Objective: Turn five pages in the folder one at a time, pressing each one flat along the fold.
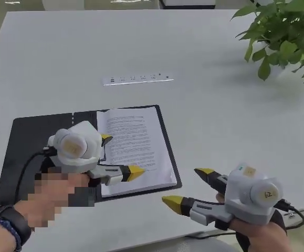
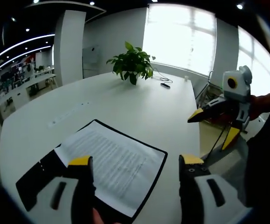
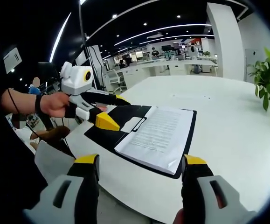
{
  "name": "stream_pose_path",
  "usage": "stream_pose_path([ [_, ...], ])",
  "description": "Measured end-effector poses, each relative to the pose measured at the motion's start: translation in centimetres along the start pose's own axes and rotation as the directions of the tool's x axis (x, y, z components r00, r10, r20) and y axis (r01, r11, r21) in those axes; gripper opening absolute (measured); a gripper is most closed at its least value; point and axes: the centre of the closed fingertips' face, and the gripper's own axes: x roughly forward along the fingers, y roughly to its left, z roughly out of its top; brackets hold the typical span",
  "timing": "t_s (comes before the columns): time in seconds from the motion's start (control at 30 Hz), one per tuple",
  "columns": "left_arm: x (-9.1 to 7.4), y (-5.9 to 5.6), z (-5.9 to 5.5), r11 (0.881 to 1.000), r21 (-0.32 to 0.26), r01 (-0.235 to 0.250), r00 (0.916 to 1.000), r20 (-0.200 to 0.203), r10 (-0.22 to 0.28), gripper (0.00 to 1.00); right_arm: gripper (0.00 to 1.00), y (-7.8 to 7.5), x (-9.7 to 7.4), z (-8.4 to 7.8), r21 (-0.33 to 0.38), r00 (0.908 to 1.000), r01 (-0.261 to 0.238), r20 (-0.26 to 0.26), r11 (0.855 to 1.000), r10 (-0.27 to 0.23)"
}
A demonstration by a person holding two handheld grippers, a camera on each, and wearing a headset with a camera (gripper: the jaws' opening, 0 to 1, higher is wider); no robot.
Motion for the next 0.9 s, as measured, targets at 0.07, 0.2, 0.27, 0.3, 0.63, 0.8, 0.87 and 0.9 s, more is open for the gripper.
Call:
stream_pose_path([
  [0.07, 0.5, 0.0, 0.1, 1.000, 0.005, 0.004, 1.0000, -0.005, -0.004, 0.74, 0.71, -0.1, -0.1, -0.1, 0.003, 1.0000, 0.004, 0.001, 1.000, -0.004],
  [0.2, 2.1, -0.3, 0.3, 1.000, 0.000, 0.022, 0.9997, -0.011, -0.022, 0.74, 0.70, -0.2, -0.3, -0.2, 0.006, 1.0000, 0.008, 0.002, 1.000, -0.008],
  [0.27, 3.1, -0.2, -0.1, 1.000, -0.012, 0.029, 0.9994, -0.016, -0.029, 0.74, 0.70, -0.3, -0.2, -0.2, 0.005, 0.9999, 0.012, 0.002, 1.000, -0.012],
  [0.3, 3.5, -0.2, -0.3, 0.999, -0.024, 0.031, 0.9993, -0.020, -0.032, 0.74, 0.70, -0.3, -0.2, -0.1, 0.008, 0.9999, 0.013, 0.004, 1.000, -0.013],
  [0.63, 7.7, -0.6, -2.7, 0.999, -0.027, 0.042, 0.9945, -0.095, -0.045, 0.74, 0.70, -0.7, -0.3, -0.1, 0.016, 0.9998, 0.015, 0.009, 1.000, -0.015],
  [0.8, 9.4, -1.3, -3.4, 0.999, -0.020, 0.048, 0.9918, -0.118, -0.050, 0.73, 0.70, -1.0, -0.4, -0.2, 0.016, 0.9999, 0.015, 0.004, 1.000, -0.015],
  [0.87, 10.0, -1.4, -3.6, 0.999, -0.029, 0.041, 0.9915, -0.122, -0.045, 0.73, 0.70, -1.1, -0.4, -0.3, 0.021, 0.9999, 0.015, 0.003, 1.000, -0.016],
  [0.9, 10.3, -1.4, -3.7, 0.999, -0.033, 0.038, 0.9912, -0.126, -0.042, 0.73, 0.70, -1.1, -0.4, -0.3, 0.021, 0.9999, 0.015, 0.002, 1.000, -0.015],
])
